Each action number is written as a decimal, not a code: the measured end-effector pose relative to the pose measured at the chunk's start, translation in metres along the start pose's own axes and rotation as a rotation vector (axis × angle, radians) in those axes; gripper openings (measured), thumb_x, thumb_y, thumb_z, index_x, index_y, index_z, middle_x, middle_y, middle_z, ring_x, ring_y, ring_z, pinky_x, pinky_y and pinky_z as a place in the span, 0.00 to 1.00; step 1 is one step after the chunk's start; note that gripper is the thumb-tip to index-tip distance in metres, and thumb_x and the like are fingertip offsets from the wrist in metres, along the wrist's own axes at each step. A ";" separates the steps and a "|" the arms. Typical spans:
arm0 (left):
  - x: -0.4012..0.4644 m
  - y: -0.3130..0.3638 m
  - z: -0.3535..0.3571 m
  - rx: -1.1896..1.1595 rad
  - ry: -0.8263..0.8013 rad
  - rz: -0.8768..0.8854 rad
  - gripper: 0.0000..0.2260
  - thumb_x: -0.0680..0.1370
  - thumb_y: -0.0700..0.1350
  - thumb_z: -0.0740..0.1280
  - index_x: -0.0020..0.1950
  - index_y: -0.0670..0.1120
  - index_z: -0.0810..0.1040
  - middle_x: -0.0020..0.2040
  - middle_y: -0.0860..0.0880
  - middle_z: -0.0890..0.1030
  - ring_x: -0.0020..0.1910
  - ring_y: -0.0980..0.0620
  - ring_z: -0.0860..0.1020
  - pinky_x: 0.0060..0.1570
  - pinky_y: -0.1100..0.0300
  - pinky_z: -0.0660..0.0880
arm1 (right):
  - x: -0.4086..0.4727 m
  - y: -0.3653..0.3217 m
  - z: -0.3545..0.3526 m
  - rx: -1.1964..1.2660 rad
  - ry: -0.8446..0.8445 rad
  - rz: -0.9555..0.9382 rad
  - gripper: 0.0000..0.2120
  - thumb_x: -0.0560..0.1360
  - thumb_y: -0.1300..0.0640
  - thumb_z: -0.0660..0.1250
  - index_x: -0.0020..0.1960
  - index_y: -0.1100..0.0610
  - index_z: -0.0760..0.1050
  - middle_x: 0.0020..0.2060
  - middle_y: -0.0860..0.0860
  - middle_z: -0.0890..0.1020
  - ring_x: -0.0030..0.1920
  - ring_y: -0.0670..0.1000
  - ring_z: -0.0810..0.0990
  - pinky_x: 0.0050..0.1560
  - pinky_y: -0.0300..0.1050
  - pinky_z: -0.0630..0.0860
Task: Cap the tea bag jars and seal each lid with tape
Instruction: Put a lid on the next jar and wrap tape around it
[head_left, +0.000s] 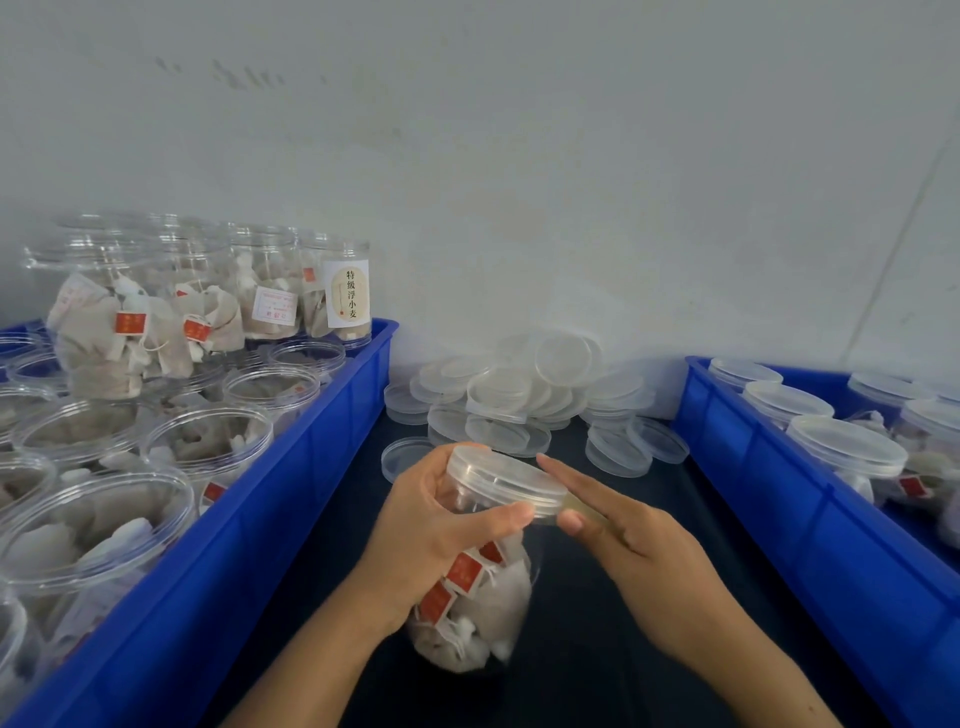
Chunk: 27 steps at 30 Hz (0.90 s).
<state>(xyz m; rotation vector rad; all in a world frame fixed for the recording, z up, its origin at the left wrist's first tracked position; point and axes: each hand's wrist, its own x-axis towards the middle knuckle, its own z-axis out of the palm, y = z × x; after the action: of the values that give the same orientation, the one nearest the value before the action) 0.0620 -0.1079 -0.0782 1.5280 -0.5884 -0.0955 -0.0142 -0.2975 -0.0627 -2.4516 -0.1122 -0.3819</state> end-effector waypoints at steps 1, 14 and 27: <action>0.000 -0.001 -0.001 -0.011 -0.017 -0.013 0.30 0.58 0.58 0.78 0.57 0.50 0.79 0.50 0.51 0.85 0.50 0.54 0.83 0.46 0.66 0.78 | 0.001 0.001 0.001 0.000 -0.003 -0.007 0.23 0.69 0.28 0.49 0.64 0.19 0.56 0.57 0.48 0.81 0.59 0.49 0.77 0.54 0.38 0.73; 0.000 -0.012 0.001 -0.089 -0.027 -0.003 0.34 0.58 0.54 0.79 0.63 0.49 0.75 0.55 0.50 0.84 0.55 0.53 0.81 0.49 0.67 0.77 | 0.007 -0.004 0.003 0.501 -0.141 -0.001 0.25 0.75 0.54 0.65 0.70 0.46 0.66 0.31 0.30 0.78 0.32 0.30 0.75 0.33 0.24 0.70; 0.002 -0.012 -0.002 -0.035 0.093 0.043 0.36 0.55 0.56 0.79 0.61 0.52 0.75 0.52 0.56 0.83 0.53 0.57 0.82 0.46 0.68 0.77 | 0.008 0.008 0.006 0.362 -0.062 0.063 0.18 0.79 0.48 0.61 0.66 0.33 0.69 0.30 0.28 0.73 0.32 0.30 0.72 0.34 0.28 0.66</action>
<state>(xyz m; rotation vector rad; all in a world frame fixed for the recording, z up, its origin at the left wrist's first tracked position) 0.0681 -0.1079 -0.0893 1.4773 -0.5423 -0.0020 -0.0036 -0.2996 -0.0696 -2.1036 -0.1192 -0.2344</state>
